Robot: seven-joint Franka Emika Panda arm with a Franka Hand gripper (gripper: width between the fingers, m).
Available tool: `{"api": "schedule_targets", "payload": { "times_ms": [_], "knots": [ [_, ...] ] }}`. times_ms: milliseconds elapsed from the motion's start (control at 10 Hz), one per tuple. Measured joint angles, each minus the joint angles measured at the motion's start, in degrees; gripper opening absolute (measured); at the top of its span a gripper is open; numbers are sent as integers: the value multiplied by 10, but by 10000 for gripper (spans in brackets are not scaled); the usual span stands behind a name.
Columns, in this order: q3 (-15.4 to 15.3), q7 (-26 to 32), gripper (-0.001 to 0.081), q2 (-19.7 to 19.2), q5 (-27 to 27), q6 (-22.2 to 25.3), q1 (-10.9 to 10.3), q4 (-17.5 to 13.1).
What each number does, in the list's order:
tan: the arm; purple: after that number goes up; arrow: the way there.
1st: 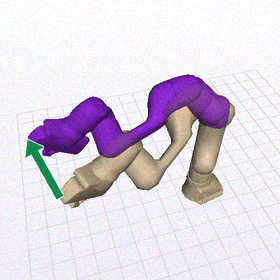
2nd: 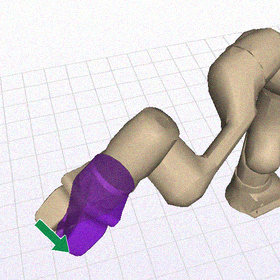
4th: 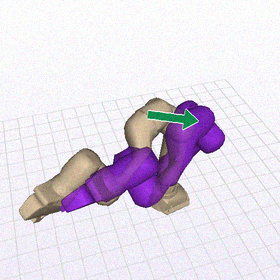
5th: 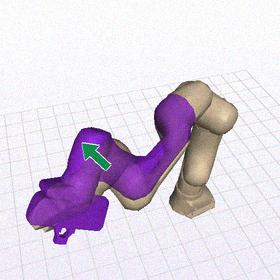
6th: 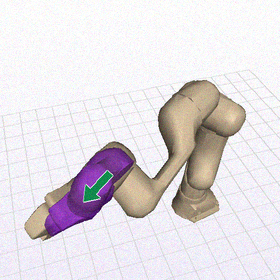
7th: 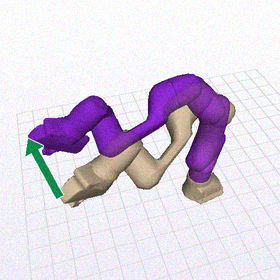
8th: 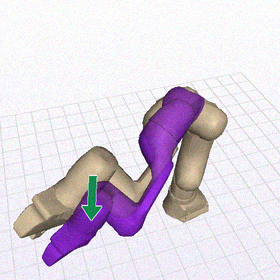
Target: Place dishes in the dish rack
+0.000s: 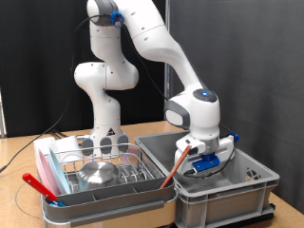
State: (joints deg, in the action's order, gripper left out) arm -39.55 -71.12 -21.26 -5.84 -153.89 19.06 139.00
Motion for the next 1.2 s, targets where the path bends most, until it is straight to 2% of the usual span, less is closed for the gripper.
{"api": "schedule_targets", "payload": {
  "times_ms": [100,200,400,600,700,900,1100,1200],
  "knots": [
    [-7,11,109,0,11,0,6,0],
    [-26,40,109,0,35,0,25,1],
    [-79,100,109,2,85,6,74,2],
    [-134,143,108,21,136,9,120,3],
    [-171,176,108,36,174,4,155,4],
    [-269,268,108,67,270,3,248,8],
    [-376,357,108,98,360,21,357,7],
    [-435,388,108,118,397,43,421,2]
  ]
}}
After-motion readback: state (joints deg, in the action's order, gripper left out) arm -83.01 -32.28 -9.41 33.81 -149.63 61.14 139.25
